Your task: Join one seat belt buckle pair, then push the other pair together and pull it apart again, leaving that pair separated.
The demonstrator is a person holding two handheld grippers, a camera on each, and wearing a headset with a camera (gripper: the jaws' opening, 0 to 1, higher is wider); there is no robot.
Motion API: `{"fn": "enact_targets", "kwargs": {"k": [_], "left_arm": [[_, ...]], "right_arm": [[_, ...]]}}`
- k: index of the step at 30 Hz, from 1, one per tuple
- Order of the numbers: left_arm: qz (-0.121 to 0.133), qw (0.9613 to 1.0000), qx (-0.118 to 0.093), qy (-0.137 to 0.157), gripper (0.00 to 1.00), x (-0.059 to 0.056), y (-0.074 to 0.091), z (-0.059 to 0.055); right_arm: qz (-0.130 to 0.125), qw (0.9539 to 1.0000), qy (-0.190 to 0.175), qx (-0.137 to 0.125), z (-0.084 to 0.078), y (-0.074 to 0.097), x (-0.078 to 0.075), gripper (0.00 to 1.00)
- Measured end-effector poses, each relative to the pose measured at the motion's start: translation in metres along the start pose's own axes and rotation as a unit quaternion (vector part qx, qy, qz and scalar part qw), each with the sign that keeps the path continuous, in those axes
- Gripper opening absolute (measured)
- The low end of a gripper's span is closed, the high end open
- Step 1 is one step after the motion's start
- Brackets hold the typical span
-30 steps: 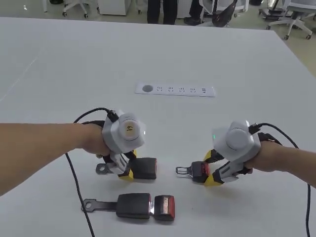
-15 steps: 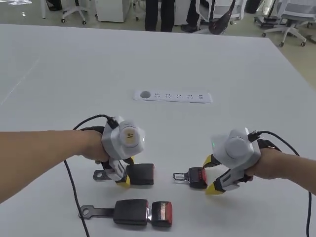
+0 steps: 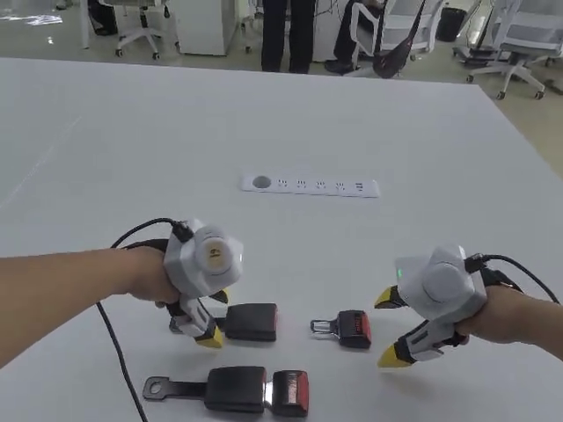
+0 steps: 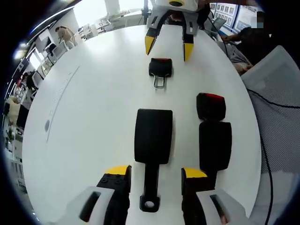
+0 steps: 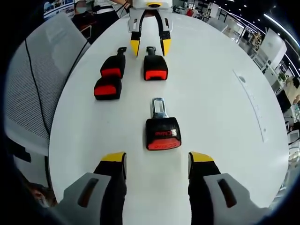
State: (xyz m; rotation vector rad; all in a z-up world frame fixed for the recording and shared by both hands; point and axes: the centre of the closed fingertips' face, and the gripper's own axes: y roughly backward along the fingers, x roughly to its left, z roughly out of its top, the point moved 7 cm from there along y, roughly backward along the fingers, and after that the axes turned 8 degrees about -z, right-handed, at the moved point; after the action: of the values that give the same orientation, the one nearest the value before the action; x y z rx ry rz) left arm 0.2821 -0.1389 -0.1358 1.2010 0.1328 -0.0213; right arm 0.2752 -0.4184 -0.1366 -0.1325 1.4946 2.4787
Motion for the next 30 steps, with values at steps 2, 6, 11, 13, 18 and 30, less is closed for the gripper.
{"fn": "enact_targets", "kwargs": {"k": [2, 6, 11, 13, 18, 30], "left_arm": [[0.004, 1.0000, -0.007, 0.004, 0.44, -0.007, 0.005, 0.000], [0.010, 0.9993, -0.027, 0.022, 0.46, -0.010, 0.008, -0.012], [0.027, 0.9954, -0.071, 0.059, 0.49, -0.022, 0.018, -0.020], [0.038, 0.9919, -0.096, 0.073, 0.49, -0.026, 0.022, -0.024], [0.058, 0.9819, -0.146, 0.107, 0.53, -0.039, 0.026, -0.039], [0.103, 0.9506, -0.250, 0.153, 0.59, -0.084, 0.029, -0.060]], "right_arm": [[-0.001, 1.0000, -0.007, -0.004, 0.002, 0.006, 0.004, 0.52], [-0.024, 0.9991, -0.028, -0.019, -0.001, 0.010, 0.006, 0.55], [-0.037, 0.9973, -0.054, -0.034, -0.004, 0.016, 0.012, 0.57], [-0.043, 0.9956, -0.069, -0.046, -0.007, 0.016, 0.012, 0.58], [-0.059, 0.9916, -0.094, -0.066, -0.006, 0.024, 0.022, 0.61], [-0.078, 0.9831, -0.137, -0.093, -0.015, 0.030, 0.048, 0.65]]}}
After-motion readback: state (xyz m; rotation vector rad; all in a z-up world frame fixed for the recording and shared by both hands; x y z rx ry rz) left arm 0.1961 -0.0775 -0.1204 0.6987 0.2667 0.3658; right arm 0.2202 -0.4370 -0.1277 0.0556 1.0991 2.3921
